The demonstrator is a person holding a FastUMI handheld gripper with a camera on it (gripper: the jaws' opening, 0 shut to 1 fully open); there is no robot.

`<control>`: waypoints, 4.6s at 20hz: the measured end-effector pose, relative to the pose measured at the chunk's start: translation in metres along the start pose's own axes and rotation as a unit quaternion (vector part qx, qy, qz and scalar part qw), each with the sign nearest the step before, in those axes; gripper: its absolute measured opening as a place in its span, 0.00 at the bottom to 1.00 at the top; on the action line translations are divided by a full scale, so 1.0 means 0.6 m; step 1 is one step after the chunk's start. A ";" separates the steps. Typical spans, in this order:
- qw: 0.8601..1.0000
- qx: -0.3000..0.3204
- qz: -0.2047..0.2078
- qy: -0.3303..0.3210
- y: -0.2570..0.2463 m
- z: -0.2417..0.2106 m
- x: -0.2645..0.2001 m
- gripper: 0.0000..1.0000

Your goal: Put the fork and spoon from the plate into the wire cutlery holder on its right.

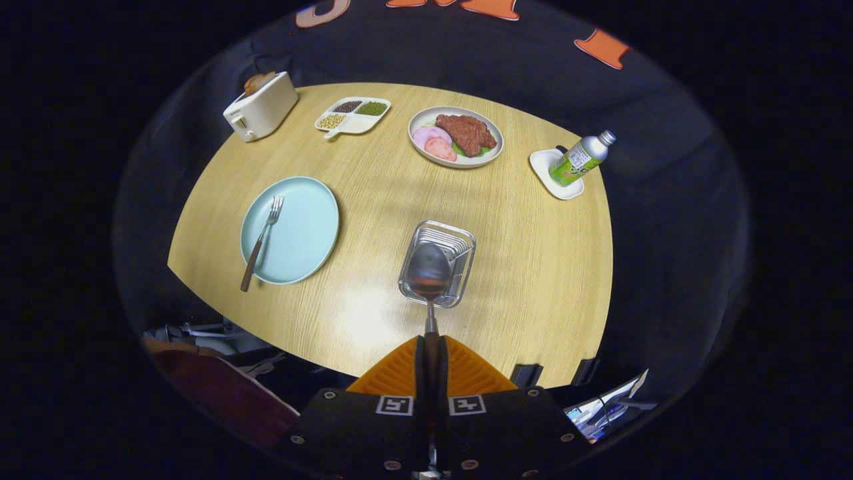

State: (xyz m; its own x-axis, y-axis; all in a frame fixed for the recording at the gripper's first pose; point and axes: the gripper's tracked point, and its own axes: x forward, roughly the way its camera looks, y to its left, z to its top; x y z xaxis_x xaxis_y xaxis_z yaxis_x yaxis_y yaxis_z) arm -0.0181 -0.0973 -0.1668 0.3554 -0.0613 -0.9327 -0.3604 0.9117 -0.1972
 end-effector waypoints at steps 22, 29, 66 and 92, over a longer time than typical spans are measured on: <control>0.990 -0.054 0.021 0.132 -0.008 0.040 0.142 0.05; 0.992 -0.046 0.033 0.114 0.003 0.054 0.147 0.11; 0.981 0.052 0.053 -0.179 0.471 0.141 0.173 0.93; 0.980 0.067 0.093 -0.160 0.365 0.100 0.083 0.05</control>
State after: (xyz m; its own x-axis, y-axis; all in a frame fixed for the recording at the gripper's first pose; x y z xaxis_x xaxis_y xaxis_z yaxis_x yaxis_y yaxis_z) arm -0.0275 0.1237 -0.2385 0.5552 0.2216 -0.8017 -0.3357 0.9416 0.0278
